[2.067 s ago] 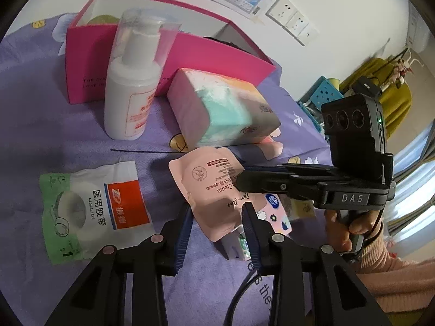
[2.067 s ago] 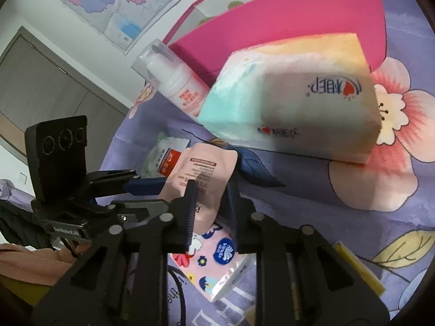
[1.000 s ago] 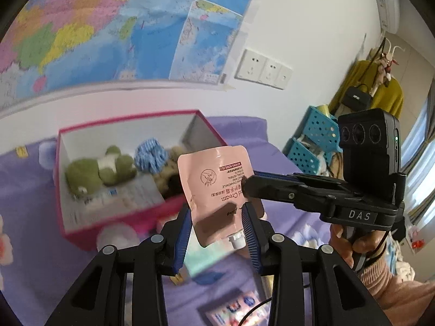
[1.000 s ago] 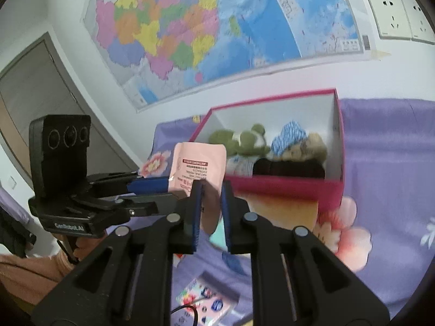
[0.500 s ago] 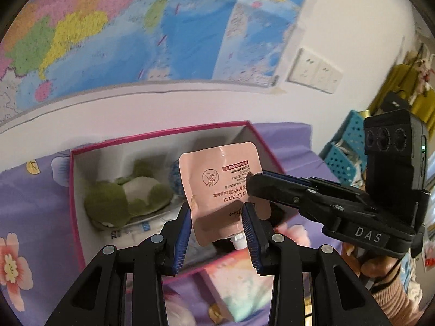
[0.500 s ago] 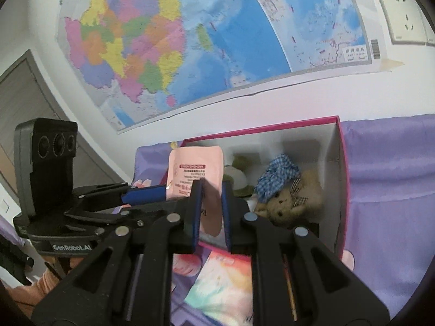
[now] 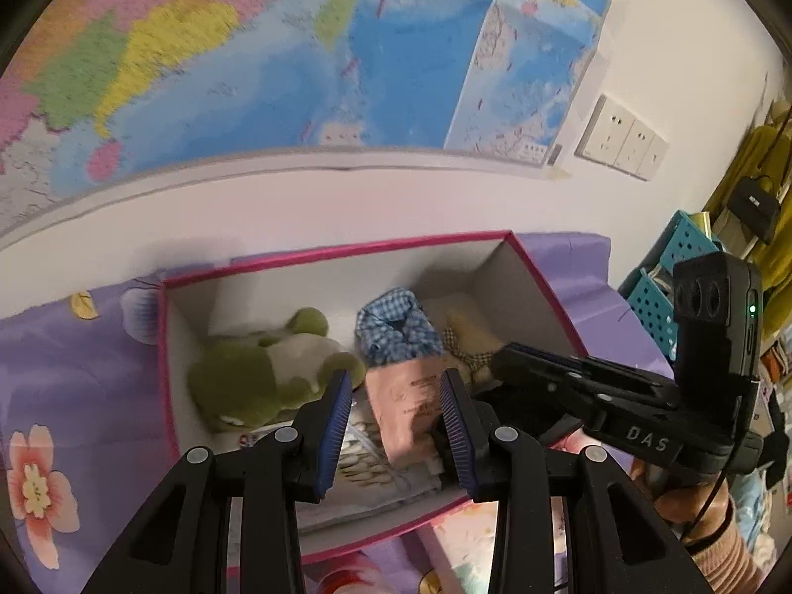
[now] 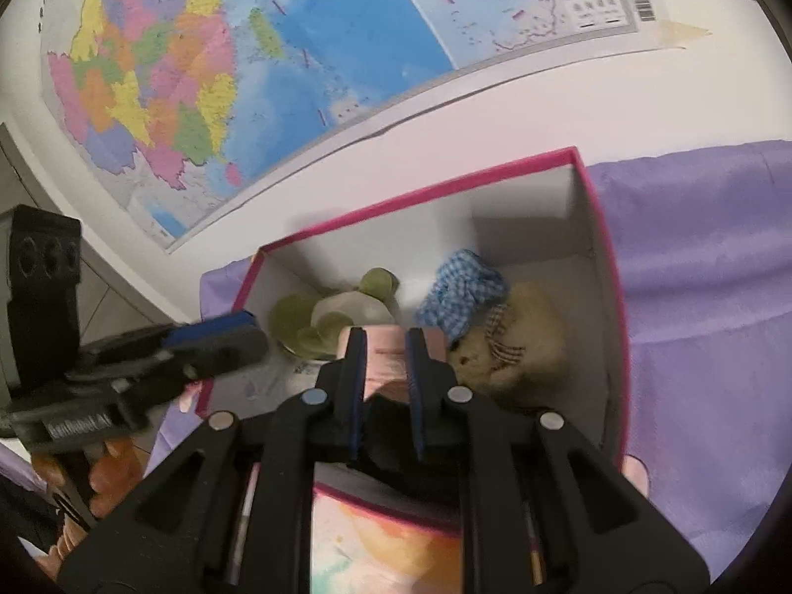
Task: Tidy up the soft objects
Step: 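Lower the sachet into the pink box and open the right tool, then reach the right tool to the yellow tissue pack and grasp it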
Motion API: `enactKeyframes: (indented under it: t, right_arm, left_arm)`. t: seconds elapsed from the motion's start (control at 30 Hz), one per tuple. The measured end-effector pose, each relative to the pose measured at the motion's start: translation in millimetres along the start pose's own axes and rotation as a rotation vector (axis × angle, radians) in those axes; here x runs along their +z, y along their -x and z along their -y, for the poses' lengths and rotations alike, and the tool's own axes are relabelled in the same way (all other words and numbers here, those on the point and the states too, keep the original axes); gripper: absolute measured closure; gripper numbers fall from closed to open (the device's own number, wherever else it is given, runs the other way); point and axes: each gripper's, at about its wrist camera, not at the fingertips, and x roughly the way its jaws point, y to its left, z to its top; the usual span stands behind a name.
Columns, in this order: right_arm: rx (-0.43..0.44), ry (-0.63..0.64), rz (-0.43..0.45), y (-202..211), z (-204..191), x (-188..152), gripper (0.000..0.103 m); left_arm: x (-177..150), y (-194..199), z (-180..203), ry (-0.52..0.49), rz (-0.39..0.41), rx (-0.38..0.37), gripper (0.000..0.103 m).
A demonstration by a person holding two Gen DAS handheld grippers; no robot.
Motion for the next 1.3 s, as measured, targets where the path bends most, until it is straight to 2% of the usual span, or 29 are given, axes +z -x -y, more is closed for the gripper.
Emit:
enactKeyframes:
  t: [0.2, 0.37, 0.57, 0.73, 0.97, 1.07, 1.3]
  right_arm:
    - [0.034, 0.016, 0.021, 33.8, -4.3, -15.6, 0.080]
    - [0.082, 0.043, 0.036, 63.6, -16.0, -30.8, 0.076]
    - [0.108, 0.066, 0.031, 94.8, -20.6, -59.2, 0.072]
    - [0.096, 0.076, 0.015, 110.6, -17.6, -85.6, 0.072]
    - [0.053, 0.045, -0.033, 121.9, -1.5, -126.4, 0.070]
    - [0.042, 0.025, -0.046, 124.3, 4.9, -139.5, 0.070]
    - [-0.018, -0.010, -0.085, 127.1, 20.0, -164.3, 0.070]
  left_arm:
    - [-24.3, 24.5, 9.6, -0.053, 0.045, -0.039, 0.066]
    - [-51.0, 49.7, 24.6, -0.104, 0.093, -0.114, 0.064]
    - [-85.9, 70.1, 46.6, -0.155, 0.119, -0.163, 0.061]
    - [-117.4, 72.0, 61.9, -0.186, 0.090, -0.205, 0.061]
    - [-153.5, 55.8, 62.2, -0.142, 0.018, -0.245, 0.061]
    - [-163.7, 47.3, 63.7, -0.128, -0.012, -0.245, 0.061]
    - [-181.7, 38.5, 85.9, -0.153, -0.073, -0.313, 0.061]
